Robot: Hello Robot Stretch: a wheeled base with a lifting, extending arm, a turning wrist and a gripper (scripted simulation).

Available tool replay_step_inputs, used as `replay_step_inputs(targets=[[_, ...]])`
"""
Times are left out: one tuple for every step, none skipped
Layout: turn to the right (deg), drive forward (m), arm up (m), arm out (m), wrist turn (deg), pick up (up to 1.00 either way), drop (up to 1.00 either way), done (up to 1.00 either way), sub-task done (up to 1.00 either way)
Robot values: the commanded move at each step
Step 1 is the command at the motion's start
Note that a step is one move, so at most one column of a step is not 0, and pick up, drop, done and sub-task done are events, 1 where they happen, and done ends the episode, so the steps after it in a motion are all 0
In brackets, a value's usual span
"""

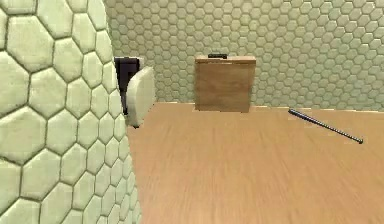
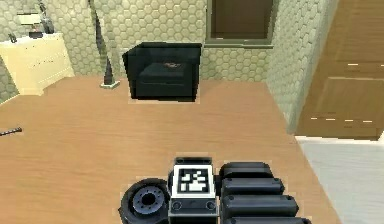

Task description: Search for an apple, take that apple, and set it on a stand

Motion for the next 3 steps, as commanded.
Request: replay_step_inputs(targets=[[45.0,0.00,0.00,0.00,0.0,0.00,0.00,0.00,0.00],[45.0,0.00,0.00,0.00,0.0,0.00,0.00,0.00,0.00],[3.0,0.00,0.00,0.00,0.0,0.00,0.00,0.00,0.00]])
